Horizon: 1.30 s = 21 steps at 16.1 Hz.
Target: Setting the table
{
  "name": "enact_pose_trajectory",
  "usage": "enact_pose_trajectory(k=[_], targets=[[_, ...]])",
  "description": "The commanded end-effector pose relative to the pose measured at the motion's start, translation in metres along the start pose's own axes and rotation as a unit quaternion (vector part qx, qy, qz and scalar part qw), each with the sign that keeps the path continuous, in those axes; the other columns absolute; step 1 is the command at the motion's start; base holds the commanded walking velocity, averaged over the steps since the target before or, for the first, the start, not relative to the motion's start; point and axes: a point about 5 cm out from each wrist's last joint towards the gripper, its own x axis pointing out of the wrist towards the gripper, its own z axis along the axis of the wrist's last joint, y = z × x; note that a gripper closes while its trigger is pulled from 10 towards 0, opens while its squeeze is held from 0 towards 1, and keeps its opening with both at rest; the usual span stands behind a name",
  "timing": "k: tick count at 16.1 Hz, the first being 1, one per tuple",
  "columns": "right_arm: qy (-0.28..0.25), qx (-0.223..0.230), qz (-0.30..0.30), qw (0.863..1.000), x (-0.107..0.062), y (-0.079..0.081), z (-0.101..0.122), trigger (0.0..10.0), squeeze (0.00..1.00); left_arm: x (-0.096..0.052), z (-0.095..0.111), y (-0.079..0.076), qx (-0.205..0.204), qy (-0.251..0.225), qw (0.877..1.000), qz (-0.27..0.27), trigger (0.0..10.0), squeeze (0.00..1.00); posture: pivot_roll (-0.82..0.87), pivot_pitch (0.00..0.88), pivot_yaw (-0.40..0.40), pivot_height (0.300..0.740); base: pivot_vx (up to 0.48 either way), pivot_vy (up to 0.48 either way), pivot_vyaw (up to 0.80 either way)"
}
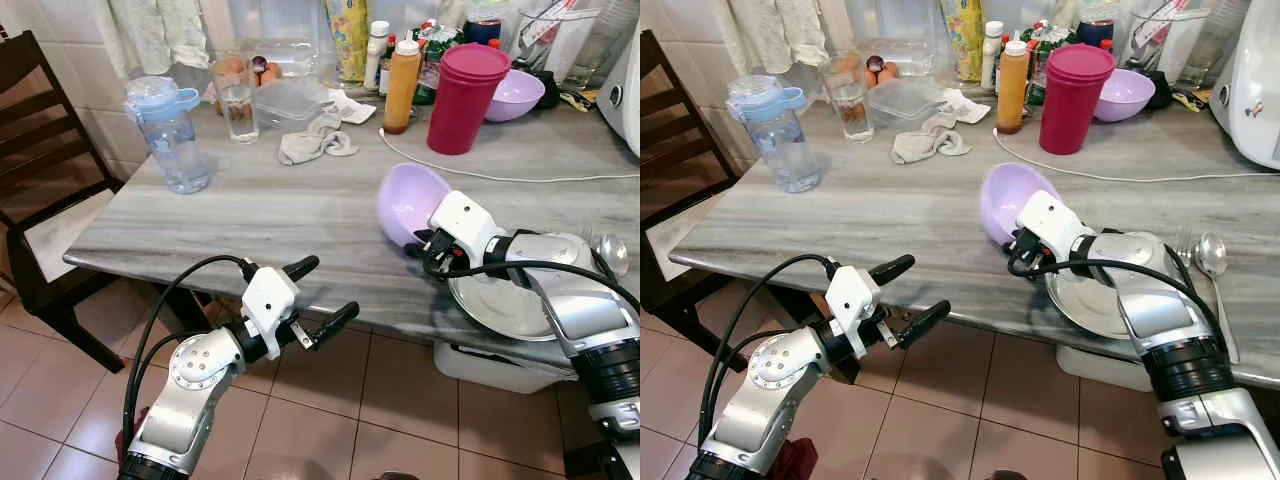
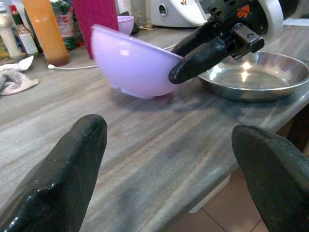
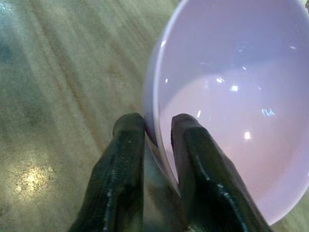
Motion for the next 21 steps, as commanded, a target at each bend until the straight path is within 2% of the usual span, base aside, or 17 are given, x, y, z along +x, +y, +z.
enact_pose_trajectory(k=[1,7,8,14,16,17,19,21], targets=[[-0.002,-0.012,-0.004,1.000,0.000,-0.003,0.003,10.0,0.98,-0.002,0.001,-0.001,0.008,0.006,1.000,-0.001,10.0,0.00,-0.27,0.116,0.058,0.740,0.000,0.000,0.00],[-0.011,-0.022,-0.012,1.000,-0.001,-0.007,0.010,10.0,1.00,-0.001,-0.002,-0.001,0.006,0.013,1.000,-0.003,10.0,0.00,-0.27,0.111,0.062,0.740,0.000,0.000,0.00],[-0.024,-0.034,-0.020,0.999,-0.004,-0.009,0.019,10.0,1.00,-0.001,-0.003,-0.001,0.003,0.015,1.000,-0.006,10.0,0.00,-0.27,0.108,0.062,0.740,0.000,0.000,0.00],[-0.036,-0.036,-0.027,0.998,-0.008,-0.011,0.028,10.0,1.00,0.000,-0.003,-0.001,0.005,0.015,1.000,-0.006,10.0,0.00,-0.27,0.104,0.067,0.740,0.000,0.000,0.00],[-0.055,-0.043,-0.049,0.996,-0.010,-0.014,0.035,10.0,1.00,0.001,-0.002,0.000,0.008,0.015,1.000,-0.005,10.0,0.00,-0.26,0.105,0.065,0.740,0.000,0.000,0.00],[-0.082,-0.044,-0.082,0.992,-0.015,-0.015,0.040,10.0,1.00,0.002,-0.001,0.002,0.010,0.012,1.000,0.003,10.0,0.00,-0.26,0.108,0.063,0.740,0.000,0.000,0.00],[-0.110,-0.036,-0.121,0.986,-0.019,-0.011,0.045,10.0,1.00,0.001,0.001,0.003,0.010,0.006,1.000,0.017,10.0,0.00,-0.27,0.112,0.065,0.740,0.000,0.000,0.00],[-0.134,0.003,-0.169,0.976,-0.022,-0.006,0.045,10.0,1.00,0.001,0.001,0.003,0.008,0.001,1.000,0.022,10.0,0.00,-0.27,0.115,0.072,0.740,0.000,0.000,0.00]])
